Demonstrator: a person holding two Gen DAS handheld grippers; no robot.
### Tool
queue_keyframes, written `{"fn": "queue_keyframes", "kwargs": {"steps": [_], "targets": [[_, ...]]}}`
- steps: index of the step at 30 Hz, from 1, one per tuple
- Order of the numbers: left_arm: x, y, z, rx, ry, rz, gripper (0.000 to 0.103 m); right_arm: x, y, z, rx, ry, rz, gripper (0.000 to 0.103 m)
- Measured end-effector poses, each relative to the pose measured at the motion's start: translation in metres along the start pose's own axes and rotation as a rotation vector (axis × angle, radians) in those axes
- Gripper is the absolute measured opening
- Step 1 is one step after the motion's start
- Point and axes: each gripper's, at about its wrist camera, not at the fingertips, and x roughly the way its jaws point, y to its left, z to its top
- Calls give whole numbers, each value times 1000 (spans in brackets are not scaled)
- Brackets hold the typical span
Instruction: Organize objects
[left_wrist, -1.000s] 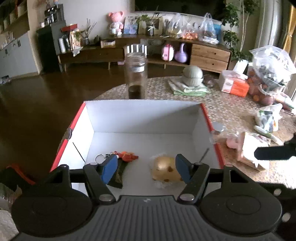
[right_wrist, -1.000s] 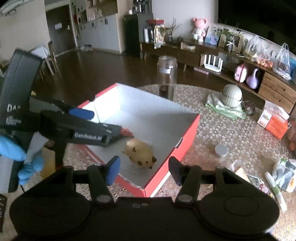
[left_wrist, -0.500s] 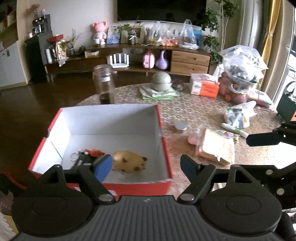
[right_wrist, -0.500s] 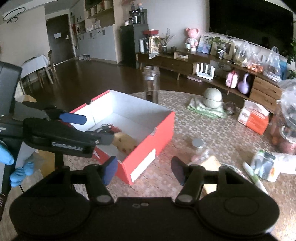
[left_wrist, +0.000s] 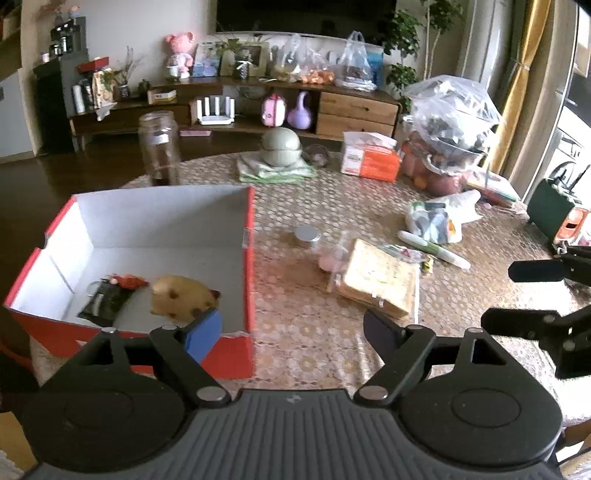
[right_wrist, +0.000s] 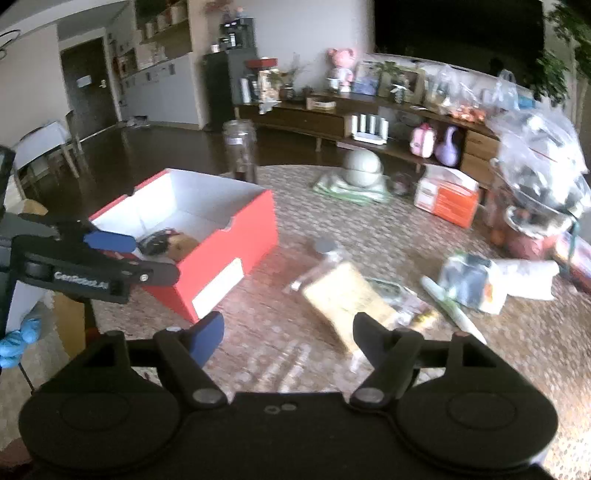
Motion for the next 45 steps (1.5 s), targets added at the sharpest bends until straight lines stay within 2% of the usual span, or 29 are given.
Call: {"fn": "queue_keyframes", "kwargs": {"steps": [3,6,9,15,20,29,36,39,45], "targets": [[8,-13,-2,2,14,-28,88,-5,-19,-10,24,1,-28,77],[17,-28,-5,6,19,-64,103,-11,-40,-19,48,8,-64,77],[27,-47,-9,36,3,-81,103,-12,-58,-27,79,17,-98,77],[55,-83,-11,119,26,-78,103,-7,-97,-37,136,34,-159,77],[85,-96,-3,114,57,-55,103,10,-128,-41,154,57,-205,77],[144,-101,36,-64,142,56,103,48,-165,-42,171,105,-219,77],[183,-102,65,-292,196,125,103,68,-180,-42,196,112,-197,77],[200,-103,70,-355,226,169,103,73,-185,-41,200,115,-196,77],[225,-112,65,-365,264,294,103,88,-197,-40,218,123,-205,77]]}}
